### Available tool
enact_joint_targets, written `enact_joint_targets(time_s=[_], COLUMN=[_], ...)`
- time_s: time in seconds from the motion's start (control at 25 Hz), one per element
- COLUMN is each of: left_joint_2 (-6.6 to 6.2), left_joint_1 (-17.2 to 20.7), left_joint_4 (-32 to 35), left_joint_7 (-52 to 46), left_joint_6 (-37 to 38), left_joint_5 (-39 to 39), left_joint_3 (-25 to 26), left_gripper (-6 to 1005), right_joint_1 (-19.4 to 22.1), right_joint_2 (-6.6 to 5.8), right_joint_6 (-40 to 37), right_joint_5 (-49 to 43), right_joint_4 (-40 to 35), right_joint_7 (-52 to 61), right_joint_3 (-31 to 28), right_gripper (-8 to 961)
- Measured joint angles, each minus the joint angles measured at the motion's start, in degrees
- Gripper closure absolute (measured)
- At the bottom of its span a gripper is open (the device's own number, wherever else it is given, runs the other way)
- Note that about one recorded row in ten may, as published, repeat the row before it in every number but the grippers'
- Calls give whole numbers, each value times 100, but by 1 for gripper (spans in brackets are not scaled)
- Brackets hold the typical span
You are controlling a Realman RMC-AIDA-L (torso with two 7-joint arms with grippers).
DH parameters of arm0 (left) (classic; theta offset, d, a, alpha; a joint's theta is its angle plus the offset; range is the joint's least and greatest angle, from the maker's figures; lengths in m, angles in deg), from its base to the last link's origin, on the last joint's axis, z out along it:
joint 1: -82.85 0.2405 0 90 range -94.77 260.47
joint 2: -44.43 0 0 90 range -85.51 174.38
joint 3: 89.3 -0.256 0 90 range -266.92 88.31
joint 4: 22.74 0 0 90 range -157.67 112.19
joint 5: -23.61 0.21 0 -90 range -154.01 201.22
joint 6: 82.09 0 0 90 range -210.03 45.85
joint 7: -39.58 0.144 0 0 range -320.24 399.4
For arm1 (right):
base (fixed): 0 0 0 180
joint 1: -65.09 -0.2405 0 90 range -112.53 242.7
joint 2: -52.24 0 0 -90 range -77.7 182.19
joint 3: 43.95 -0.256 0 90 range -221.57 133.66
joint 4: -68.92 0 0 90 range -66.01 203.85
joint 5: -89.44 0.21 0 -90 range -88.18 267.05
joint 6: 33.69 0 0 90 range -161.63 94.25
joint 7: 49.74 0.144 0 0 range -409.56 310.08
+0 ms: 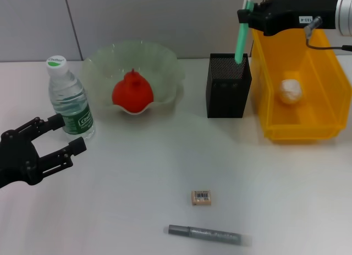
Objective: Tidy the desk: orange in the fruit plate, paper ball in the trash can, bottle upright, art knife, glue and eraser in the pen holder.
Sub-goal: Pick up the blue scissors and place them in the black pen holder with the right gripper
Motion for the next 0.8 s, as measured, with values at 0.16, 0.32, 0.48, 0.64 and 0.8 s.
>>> enact_joint_targets(time_s=[0.16,0.32,0.48,0.64,0.8], left_joint_2=[-22,-26,-4,5,7], left_joint_1=[-22,-40,-45,-45,-47], left_joint_4=[1,-1,-3,-9,-65], left_joint_7=[-42,-41,-19,-11,-4], left_joint_6=[4,-4,-45,-52,-58], left_joint_5=[4,8,19,22,31], left_joint_3=[4,7,11,11,12], left_gripper=[182,182,182,182,182], right_joint_1=[-62,-122,-206,-323,-384], right_joint_2=[-7,12,56,58,57], right_joint_6=[219,494,698,825,1030], right_joint_5=[-92,-67,-42,5,210], right_joint_4=[260,602,874,1164,1423], right_joint_7=[20,-159,-326,-446,-676], right_joint_3=[0,2,56,50,58], right_gripper=[799,798,798,798,799])
